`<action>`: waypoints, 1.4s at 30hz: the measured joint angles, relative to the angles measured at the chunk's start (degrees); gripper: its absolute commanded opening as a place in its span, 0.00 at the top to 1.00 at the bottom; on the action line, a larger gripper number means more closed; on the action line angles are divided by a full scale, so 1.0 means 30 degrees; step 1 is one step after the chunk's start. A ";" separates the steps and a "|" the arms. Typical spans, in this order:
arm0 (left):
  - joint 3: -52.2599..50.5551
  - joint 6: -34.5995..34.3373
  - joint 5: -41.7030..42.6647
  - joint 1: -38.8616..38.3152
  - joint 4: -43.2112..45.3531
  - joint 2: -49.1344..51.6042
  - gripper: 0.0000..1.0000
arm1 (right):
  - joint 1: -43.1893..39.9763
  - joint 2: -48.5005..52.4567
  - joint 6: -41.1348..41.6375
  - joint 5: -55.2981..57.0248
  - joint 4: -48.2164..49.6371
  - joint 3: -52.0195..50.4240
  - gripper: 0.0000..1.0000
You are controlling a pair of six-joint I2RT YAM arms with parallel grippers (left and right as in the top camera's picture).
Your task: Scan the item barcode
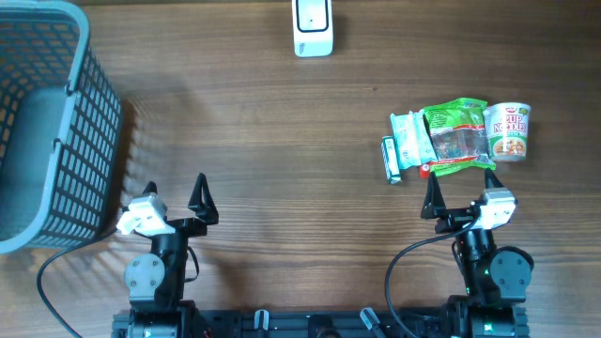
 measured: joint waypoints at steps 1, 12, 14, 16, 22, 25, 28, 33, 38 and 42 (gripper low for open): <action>0.0000 0.0321 0.0015 0.0000 -0.0007 -0.0007 0.00 | 0.0000 0.0000 0.0000 0.0000 0.0000 0.0000 0.00; 0.0000 0.3257 0.0444 0.0000 0.0000 0.0000 0.00 | 0.0000 0.0000 0.0000 0.0000 0.0000 0.0000 0.00; 0.0000 0.3417 0.0459 0.0000 0.0000 -0.0007 0.00 | 0.0000 0.0000 0.0000 0.0000 0.0000 0.0000 0.00; 0.0000 0.3475 0.0495 0.0000 0.0000 0.0000 0.00 | 0.0000 0.0000 0.0000 -0.0007 0.0000 0.0000 0.00; 0.0000 0.3526 0.0503 0.0000 0.0000 0.0000 0.00 | 0.0000 0.0000 0.0000 0.0000 0.0000 0.0000 0.00; 0.0000 0.3534 0.0503 0.0000 0.0000 0.0000 0.00 | 0.0000 0.0000 0.0000 0.0000 0.0000 0.0000 0.00; 0.0000 0.3534 0.0503 0.0000 0.0007 0.0000 0.00 | 0.0000 0.0000 0.0000 0.0000 0.0000 0.0000 0.00; 0.0000 0.3585 0.0503 0.0000 0.0007 0.0000 0.00 | 0.0000 0.0000 0.0000 0.0000 0.0000 0.0000 0.00; 0.0000 0.3585 0.0503 0.0000 0.0000 0.0000 0.00 | 0.0000 0.0000 0.0000 -0.0007 0.0000 0.0000 0.00; 0.0000 0.3585 0.0503 0.0000 0.0000 -0.0007 0.00 | 0.0000 0.0000 0.0000 -0.0007 0.0000 0.0000 0.00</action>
